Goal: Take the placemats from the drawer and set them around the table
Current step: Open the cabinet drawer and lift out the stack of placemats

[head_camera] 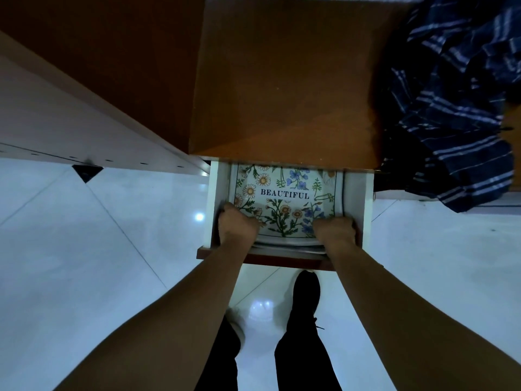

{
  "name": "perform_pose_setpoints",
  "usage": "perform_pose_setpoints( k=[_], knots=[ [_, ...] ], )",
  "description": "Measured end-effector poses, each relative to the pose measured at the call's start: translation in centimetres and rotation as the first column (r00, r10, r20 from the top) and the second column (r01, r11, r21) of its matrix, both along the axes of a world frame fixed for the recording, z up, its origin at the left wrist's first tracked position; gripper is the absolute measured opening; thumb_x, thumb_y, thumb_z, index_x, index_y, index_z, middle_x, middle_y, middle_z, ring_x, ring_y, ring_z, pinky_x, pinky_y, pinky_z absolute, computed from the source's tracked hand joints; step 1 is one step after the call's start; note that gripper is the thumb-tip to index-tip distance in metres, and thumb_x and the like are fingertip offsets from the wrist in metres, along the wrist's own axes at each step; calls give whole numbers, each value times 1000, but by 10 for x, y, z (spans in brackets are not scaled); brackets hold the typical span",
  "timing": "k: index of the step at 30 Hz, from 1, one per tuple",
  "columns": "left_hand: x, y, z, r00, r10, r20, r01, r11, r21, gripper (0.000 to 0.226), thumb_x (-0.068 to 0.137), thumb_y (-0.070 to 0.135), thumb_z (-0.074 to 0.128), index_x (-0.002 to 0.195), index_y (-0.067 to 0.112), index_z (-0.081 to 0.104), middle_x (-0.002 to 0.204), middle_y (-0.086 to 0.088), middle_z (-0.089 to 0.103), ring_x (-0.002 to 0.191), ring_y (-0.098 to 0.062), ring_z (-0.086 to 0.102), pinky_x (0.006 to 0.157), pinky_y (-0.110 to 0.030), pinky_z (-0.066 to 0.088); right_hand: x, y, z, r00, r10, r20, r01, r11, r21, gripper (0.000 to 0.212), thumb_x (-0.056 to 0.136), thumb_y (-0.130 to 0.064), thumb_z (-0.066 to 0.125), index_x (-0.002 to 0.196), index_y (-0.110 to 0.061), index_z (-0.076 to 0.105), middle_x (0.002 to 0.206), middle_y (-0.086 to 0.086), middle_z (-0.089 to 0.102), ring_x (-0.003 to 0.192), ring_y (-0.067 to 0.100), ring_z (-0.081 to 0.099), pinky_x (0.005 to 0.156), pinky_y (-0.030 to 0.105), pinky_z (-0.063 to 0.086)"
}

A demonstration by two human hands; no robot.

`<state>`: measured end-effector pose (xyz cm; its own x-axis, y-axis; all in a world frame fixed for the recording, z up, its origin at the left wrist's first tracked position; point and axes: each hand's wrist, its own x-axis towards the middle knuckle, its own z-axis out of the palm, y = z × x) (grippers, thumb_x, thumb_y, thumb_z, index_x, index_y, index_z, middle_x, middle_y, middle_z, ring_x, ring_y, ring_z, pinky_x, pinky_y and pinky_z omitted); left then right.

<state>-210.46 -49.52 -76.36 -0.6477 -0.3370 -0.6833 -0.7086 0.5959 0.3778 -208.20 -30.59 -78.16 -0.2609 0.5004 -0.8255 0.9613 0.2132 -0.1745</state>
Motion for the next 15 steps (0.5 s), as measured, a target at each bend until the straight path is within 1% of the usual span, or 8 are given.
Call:
perform_pose_setpoints(
  k=[2, 5, 7, 9, 10, 12, 13, 15],
  knots=[
    [4, 2, 0, 994, 35, -108, -36, 999, -9, 43, 80, -5, 61, 120, 0, 47, 116, -19, 62, 107, -34, 62, 89, -40, 56, 2, 2, 0, 998, -33, -56, 34, 999, 19, 51, 83, -22, 60, 129, -2, 52, 128, 17, 56, 114, 35, 56, 84, 33, 47],
    [11, 5, 5, 957, 77, -281, -77, 997, 8, 44, 78, -13, 57, 118, 6, 56, 122, -14, 59, 112, -29, 60, 95, -40, 54, 8, -2, 7, 987, -41, -154, 63, 987, 145, 45, 83, -9, 64, 123, 4, 46, 119, 22, 61, 106, 37, 61, 79, 31, 49],
    [15, 9, 15, 923, 101, -373, -97, 995, 28, 49, 79, -12, 58, 123, 9, 54, 133, -11, 53, 123, -27, 53, 102, -41, 49, 10, -8, 21, 960, -35, -279, 94, 976, 198, 46, 80, 2, 64, 120, 5, 42, 114, 24, 60, 102, 39, 62, 73, 27, 44],
    [20, 10, 31, 894, 99, -437, -94, 995, 33, 56, 83, -9, 58, 133, 11, 48, 148, -9, 40, 138, -18, 38, 107, -39, 44, 13, -11, 39, 921, -36, -387, 119, 974, 191, 52, 79, 7, 61, 127, 2, 39, 121, 24, 51, 98, 37, 58, 77, 26, 42],
    [21, 9, 40, 885, 104, -455, -98, 995, 37, 58, 85, -8, 58, 137, 12, 45, 155, -8, 31, 140, -4, 31, 105, -31, 46, 15, -11, 49, 909, -37, -415, 122, 976, 180, 59, 79, 7, 60, 133, -1, 37, 126, 24, 44, 94, 36, 54, 78, 26, 41],
    [24, 6, 59, 876, 115, -468, -102, 993, 55, 60, 87, -7, 59, 141, 11, 41, 160, -7, 17, 122, 29, 28, 86, -1, 42, 23, -4, 65, 907, -48, -418, 128, 978, 165, 69, 80, 3, 62, 141, -9, 31, 127, 22, 36, 89, 32, 48, 81, 30, 44],
    [26, 3, 69, 877, 124, -465, -110, 992, 58, 61, 86, -6, 60, 142, 11, 40, 160, -9, 16, 121, 27, 31, 80, 5, 35, 27, 1, 70, 921, -74, -382, 137, 981, 139, 71, 78, -1, 64, 140, -12, 32, 123, 19, 38, 89, 32, 50, 81, 33, 47],
    [28, -8, 82, 896, 150, -417, -149, 988, 36, 68, 82, -2, 65, 143, 15, 37, 155, -12, 25, 133, -10, 41, 89, -7, 39, 32, 15, 78, 953, -145, -267, 156, 988, 18, 64, 72, -3, 68, 130, -10, 42, 110, 13, 51, 91, 34, 56, 76, 40, 54]
  ],
)
